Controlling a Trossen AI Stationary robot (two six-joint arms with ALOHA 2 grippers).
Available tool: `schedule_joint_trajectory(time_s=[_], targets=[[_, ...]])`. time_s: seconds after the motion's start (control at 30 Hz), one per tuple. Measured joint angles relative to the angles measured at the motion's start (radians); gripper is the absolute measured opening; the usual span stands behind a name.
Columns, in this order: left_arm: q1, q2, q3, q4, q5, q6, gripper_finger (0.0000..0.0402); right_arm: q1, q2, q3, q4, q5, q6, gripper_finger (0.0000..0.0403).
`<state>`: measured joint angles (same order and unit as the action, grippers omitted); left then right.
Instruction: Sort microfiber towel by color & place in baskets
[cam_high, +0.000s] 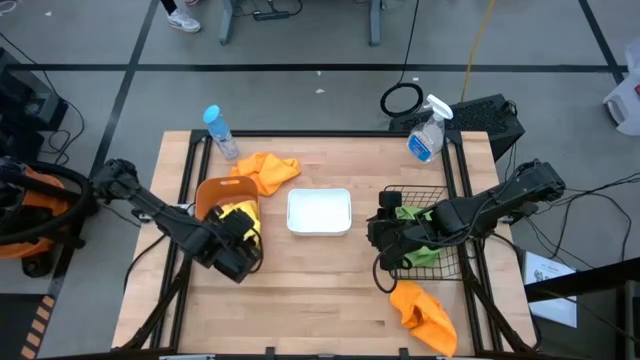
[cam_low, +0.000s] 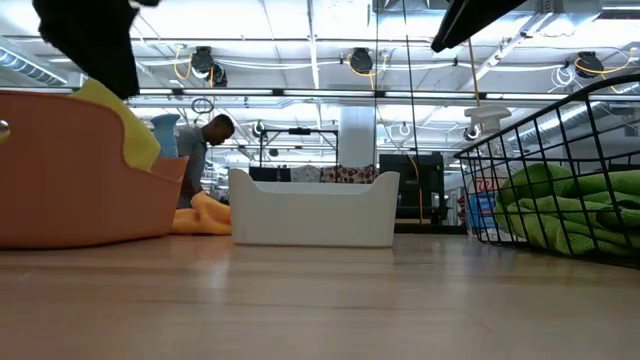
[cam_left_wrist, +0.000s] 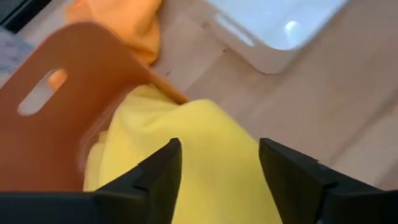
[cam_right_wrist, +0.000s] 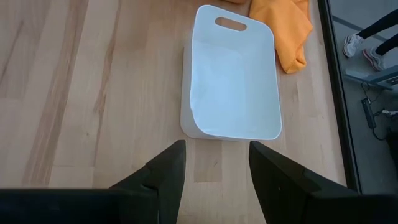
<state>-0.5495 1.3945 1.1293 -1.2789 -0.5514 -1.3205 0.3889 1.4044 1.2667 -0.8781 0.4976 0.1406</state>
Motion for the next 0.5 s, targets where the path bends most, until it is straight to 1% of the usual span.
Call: schedule_joint_trajectory(time_s=[0.1,0.17,0.23,0.3,0.33,0.4,0.43,0.5], targets=[[0.028,0.0,-0.053,0.053,-0.001,-0.006,0.0246,0.0,0.0,0.0,0.002,0.0,0.0,0.0168],[0.041,0.0,-0.093,0.107,0.016,0.016,0.026,0.0,0.0,0.0,0.005,0.0,0.0,0.0168],[0.053,0.0,-0.138,0.199,0.019,0.045,0.0267,0.0,0.0,0.0,0.005,0.0,0.001,0.0168],[0.066,0.0,-0.179,0.234,0.021,0.045,0.0261,0.0,0.0,0.0,0.005,0.0,0.001,0.0168],[0.07,0.0,-0.199,0.239,0.022,0.043,0.0252,0.0,0.0,0.0,0.005,0.0,0.001,0.0168],[0.074,0.0,-0.233,0.241,0.034,0.043,0.0214,0.0,0.0,0.0,0.005,0.0,0.001,0.0168],[0.073,0.0,-0.246,0.236,0.041,0.04,0.0187,0.0,0.0,0.0,0.005,0.0,-0.001,0.0168],[0.071,0.0,-0.258,0.207,0.042,0.011,0.0118,0.0,0.0,0.0,0.006,0.0,-0.002,0.0168]])
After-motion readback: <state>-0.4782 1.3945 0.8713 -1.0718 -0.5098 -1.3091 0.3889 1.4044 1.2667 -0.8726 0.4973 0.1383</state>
